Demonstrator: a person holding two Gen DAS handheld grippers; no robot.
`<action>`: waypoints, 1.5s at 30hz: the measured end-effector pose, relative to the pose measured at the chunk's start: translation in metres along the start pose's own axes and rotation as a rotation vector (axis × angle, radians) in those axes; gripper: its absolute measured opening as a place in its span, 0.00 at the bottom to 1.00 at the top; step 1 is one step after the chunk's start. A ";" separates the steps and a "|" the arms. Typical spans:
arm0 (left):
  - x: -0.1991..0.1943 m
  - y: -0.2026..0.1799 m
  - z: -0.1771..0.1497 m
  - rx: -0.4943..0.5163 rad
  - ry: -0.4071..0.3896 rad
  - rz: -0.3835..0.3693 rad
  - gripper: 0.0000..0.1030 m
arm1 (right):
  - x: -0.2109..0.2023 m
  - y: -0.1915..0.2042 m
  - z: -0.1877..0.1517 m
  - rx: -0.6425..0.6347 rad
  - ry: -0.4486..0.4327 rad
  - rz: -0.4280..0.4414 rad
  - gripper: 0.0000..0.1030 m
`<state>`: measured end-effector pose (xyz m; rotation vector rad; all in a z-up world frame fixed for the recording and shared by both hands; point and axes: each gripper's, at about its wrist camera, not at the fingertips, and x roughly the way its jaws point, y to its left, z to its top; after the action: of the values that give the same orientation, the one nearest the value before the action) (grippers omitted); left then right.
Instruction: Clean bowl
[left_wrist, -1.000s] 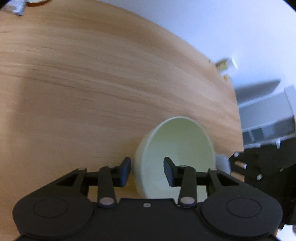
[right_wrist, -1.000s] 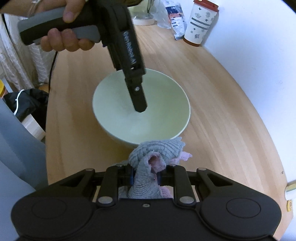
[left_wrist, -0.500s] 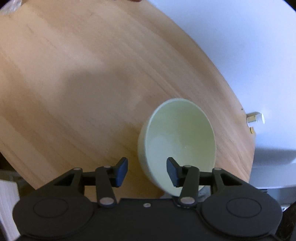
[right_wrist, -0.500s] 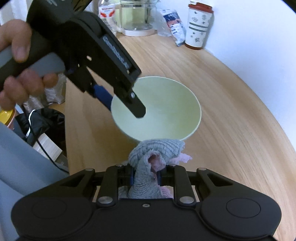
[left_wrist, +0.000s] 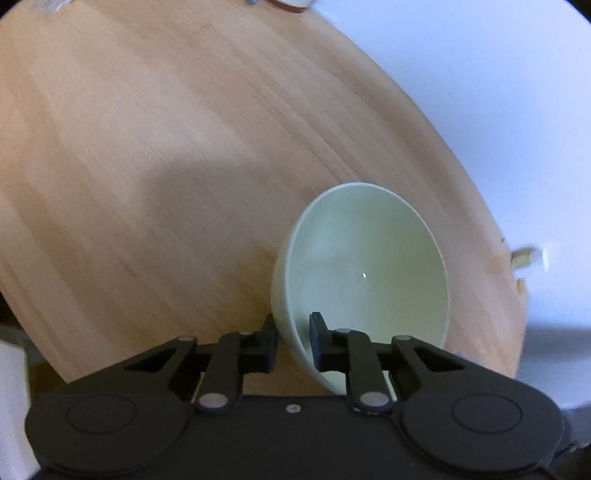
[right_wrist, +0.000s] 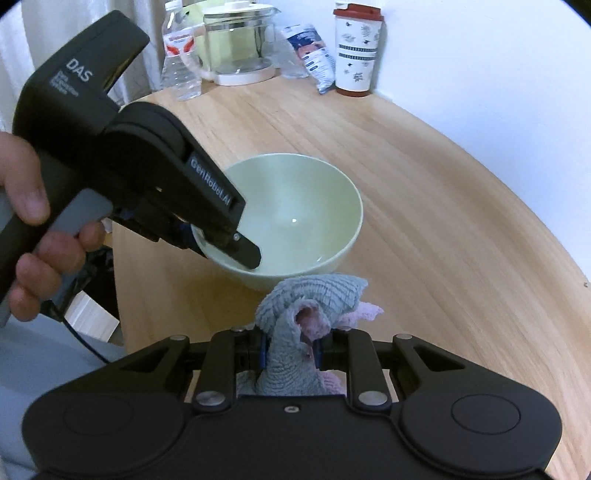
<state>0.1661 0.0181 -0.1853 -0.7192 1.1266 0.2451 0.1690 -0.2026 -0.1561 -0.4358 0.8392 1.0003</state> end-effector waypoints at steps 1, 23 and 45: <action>-0.003 0.002 0.004 0.040 0.006 0.005 0.15 | 0.002 0.000 0.000 0.001 0.009 -0.004 0.24; 0.003 0.003 0.091 0.850 0.336 -0.123 0.15 | 0.042 0.037 0.033 -0.062 0.089 0.016 0.24; 0.004 0.008 0.080 0.713 0.255 -0.098 0.15 | 0.049 0.058 0.041 0.149 0.080 -0.089 0.25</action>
<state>0.2220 0.0742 -0.1736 -0.1661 1.3057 -0.3341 0.1488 -0.1194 -0.1659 -0.3843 0.9509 0.8364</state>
